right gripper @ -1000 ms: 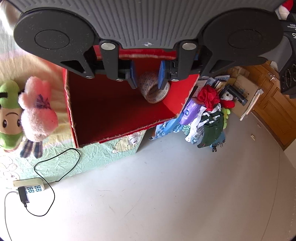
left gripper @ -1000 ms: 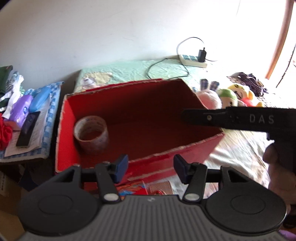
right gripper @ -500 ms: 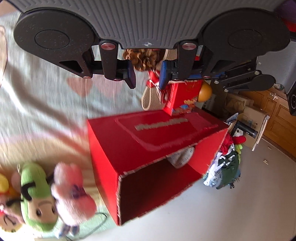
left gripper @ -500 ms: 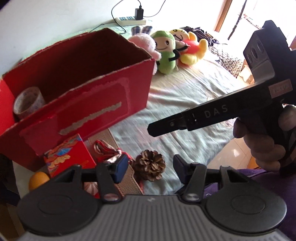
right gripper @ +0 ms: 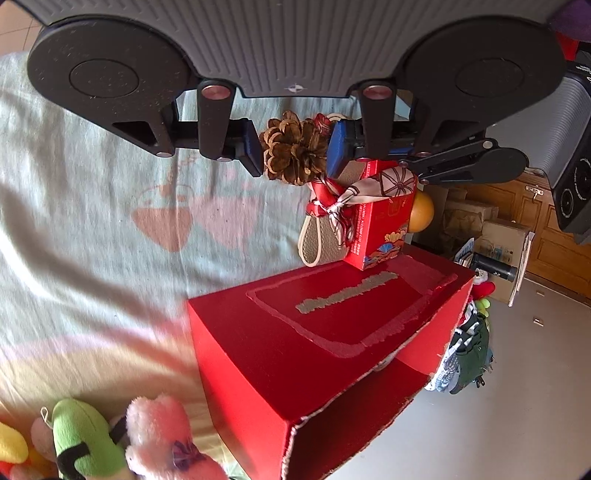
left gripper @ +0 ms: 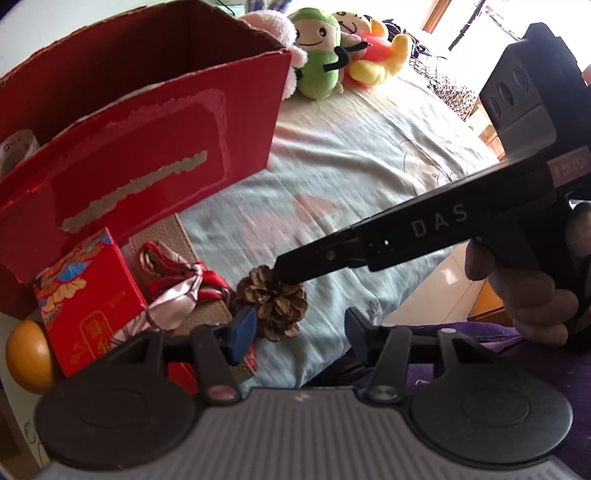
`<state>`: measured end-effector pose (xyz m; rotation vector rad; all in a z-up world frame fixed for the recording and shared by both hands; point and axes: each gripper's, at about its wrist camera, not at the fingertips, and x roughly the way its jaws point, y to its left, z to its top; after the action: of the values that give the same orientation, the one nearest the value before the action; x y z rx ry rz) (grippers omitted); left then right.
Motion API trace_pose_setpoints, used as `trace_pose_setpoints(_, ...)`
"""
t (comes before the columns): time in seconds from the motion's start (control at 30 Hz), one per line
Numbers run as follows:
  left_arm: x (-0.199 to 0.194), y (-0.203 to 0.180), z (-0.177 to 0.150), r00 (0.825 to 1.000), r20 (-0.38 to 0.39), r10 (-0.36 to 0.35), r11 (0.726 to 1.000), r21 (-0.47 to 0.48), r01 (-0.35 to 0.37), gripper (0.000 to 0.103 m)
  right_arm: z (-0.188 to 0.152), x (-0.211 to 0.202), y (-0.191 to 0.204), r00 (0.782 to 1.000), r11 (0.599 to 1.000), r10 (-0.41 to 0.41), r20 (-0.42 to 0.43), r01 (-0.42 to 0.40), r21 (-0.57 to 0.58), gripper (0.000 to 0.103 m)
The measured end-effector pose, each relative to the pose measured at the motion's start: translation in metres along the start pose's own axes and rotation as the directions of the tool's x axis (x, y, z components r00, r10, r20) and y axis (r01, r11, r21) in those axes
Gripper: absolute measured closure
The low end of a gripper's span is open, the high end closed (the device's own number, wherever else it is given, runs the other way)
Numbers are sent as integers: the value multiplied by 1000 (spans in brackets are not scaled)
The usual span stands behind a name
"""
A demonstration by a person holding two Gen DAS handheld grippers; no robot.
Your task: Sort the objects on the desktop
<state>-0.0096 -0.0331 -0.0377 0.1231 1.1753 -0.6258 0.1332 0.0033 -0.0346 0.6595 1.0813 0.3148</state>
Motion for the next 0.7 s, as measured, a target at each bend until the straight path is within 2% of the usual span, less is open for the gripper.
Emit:
trace_pose_setpoints(0.13, 10, 6, 1, 999, -15, 28, 999, -18, -28, 48, 1, 8, -7, 999, 1000, 4, -46, -3, 23, 61)
trace_pose_setpoints(0.3, 17, 4, 4, 999, -15, 28, 1000, -9, -28, 47, 1, 13, -18, 997, 998, 23, -76, -18, 60, 58)
trace_pose_setpoints(0.43, 22, -1, 10, 999, 2, 49, 999, 21, -49, 47, 2, 8, -22, 997, 998, 29, -72, -24, 66, 59)
trace_pose_setpoints(0.7, 35, -15, 21, 999, 30, 18, 996, 84, -21, 50, 0, -9, -40, 1000, 994, -2, -22, 4, 113, 61)
